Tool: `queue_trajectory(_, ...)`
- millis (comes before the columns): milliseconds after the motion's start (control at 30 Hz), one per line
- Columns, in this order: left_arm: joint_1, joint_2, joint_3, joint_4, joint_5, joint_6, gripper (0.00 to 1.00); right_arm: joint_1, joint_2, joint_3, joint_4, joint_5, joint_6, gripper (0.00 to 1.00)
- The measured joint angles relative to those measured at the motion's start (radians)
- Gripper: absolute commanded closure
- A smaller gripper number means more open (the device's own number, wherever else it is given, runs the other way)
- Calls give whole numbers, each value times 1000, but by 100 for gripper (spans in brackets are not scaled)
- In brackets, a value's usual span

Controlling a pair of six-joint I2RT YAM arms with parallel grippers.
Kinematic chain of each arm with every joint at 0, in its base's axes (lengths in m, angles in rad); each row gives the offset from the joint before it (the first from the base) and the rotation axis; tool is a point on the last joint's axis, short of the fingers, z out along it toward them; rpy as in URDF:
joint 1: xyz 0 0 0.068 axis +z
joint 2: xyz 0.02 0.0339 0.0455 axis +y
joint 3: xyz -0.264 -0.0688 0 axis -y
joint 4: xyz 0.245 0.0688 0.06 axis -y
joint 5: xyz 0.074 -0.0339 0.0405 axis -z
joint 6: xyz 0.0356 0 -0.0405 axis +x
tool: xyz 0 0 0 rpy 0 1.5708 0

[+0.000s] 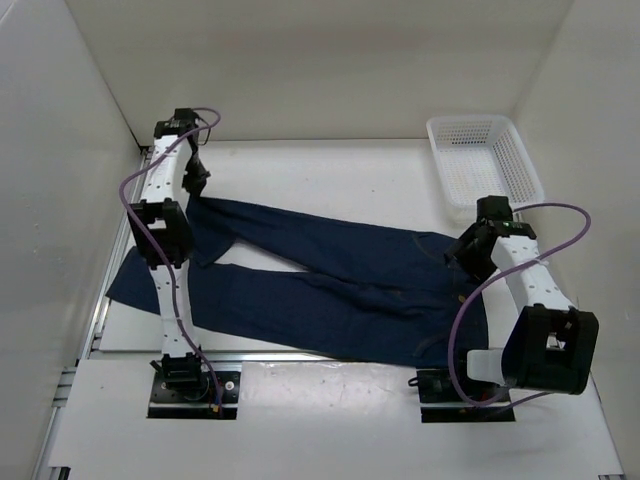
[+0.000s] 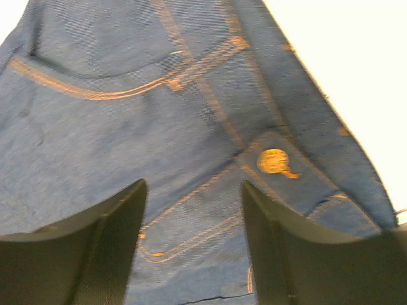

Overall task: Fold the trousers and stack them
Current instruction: Flatten the trousers out

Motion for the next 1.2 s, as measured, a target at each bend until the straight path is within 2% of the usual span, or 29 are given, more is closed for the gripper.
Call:
queue_trajectory(33, 14, -11, -39, -5, 3, 0, 79, -25, 8, -3, 4, -11, 2, 30)
queue_trajectory(100, 30, -51, -128, -20, 6, 2, 73, -67, 36, -4, 20, -32, 4, 30)
queue_trajectory(200, 23, -113, -203, -29, 17, 4, 71, -92, 97, -3, 40, -37, 19, 30)
queue_trajectory(267, 12, -152, -230, -30, 23, 5, 71, -99, 132, -3, 54, -42, 28, 34)
queue_trajectory(400, -6, -214, -247, -29, 25, 11, 62, -100, 195, -3, 93, -47, 40, 37)
queue_trajectory(600, -5, -240, -205, -33, 10, 34, 61, -111, 324, -3, 128, -19, 68, 38)
queue_trajectory(700, 20, -245, -209, -37, -15, 35, 74, -119, 328, 5, 124, -5, 84, 38)
queue_trajectory(733, 31, -247, -215, -37, -19, 34, 87, -120, 326, 3, 124, 3, 89, 38)
queue_trajectory(833, 72, -270, -267, -35, -18, 34, 90, -129, 314, 0, 121, 20, 99, 38)
queue_trajectory(867, 84, -281, -291, -38, -14, 35, 86, -132, 302, -2, 119, 24, 99, 38)
queue_trajectory(967, 91, -328, -383, -22, 30, 50, 66, -116, 248, 0, 116, 31, 76, 38)
queue_trajectory(1000, 77, -345, -416, -12, 49, 56, 55, -92, 229, 6, 114, 38, 63, 38)
queue_trajectory(1133, -38, -370, -489, 10, 79, 75, 31, 73, 195, 74, 100, 63, 28, 38)
queue_trajectory(1200, -102, -368, -512, 19, 82, 70, 24, 131, 190, 90, 104, 63, 18, 38)
